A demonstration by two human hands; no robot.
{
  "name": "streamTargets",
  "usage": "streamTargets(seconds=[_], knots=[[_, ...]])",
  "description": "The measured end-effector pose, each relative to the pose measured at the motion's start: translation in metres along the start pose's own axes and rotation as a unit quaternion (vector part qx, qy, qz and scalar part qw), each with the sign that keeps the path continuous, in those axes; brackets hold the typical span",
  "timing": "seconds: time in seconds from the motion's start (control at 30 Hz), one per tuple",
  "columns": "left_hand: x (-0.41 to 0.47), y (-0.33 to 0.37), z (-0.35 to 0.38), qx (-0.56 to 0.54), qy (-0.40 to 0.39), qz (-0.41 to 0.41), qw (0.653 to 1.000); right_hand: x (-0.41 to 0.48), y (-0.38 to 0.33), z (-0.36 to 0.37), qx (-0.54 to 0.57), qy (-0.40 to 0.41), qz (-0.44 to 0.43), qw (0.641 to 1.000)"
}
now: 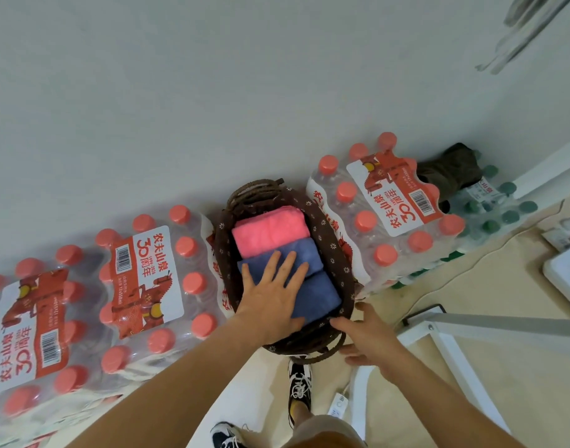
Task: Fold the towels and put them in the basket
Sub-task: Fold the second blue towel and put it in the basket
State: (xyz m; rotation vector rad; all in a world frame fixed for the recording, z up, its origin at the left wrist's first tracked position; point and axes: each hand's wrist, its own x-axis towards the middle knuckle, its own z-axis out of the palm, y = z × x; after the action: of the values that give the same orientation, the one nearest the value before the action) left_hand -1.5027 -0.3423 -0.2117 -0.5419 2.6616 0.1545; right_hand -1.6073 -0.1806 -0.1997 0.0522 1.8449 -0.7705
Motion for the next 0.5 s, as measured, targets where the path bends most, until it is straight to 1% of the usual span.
streamTargets(seconds=[0.03, 0.1, 0.23, 0.3, 0.43, 0.5], knots=[[0.000, 0.004, 0.001, -0.004, 0.004, 0.011, 1.000, 0.002, -0.001, 0.006, 0.029, -0.015, -0.013, 0.999], [0.002, 0.009, 0.002, -0.006, 0.002, 0.018, 1.000, 0.005, -0.004, 0.016, 0.030, 0.010, -0.069, 0.997], [0.005, 0.008, 0.009, 0.029, -0.007, 0.025, 0.999, 0.002, -0.012, 0.019, 0.051, 0.054, -0.112, 0.991], [0.006, 0.006, 0.010, 0.036, -0.005, 0.023, 0.999, 0.002, -0.014, 0.018, 0.039, 0.055, -0.121, 0.990], [0.008, 0.004, 0.007, 0.040, -0.026, 0.027, 0.998, 0.001, -0.015, 0.019, 0.024, 0.064, -0.132, 0.989], [0.008, 0.003, 0.005, 0.026, -0.010, 0.035, 0.999, 0.003, -0.012, 0.016, 0.010, 0.064, -0.139, 0.988]])
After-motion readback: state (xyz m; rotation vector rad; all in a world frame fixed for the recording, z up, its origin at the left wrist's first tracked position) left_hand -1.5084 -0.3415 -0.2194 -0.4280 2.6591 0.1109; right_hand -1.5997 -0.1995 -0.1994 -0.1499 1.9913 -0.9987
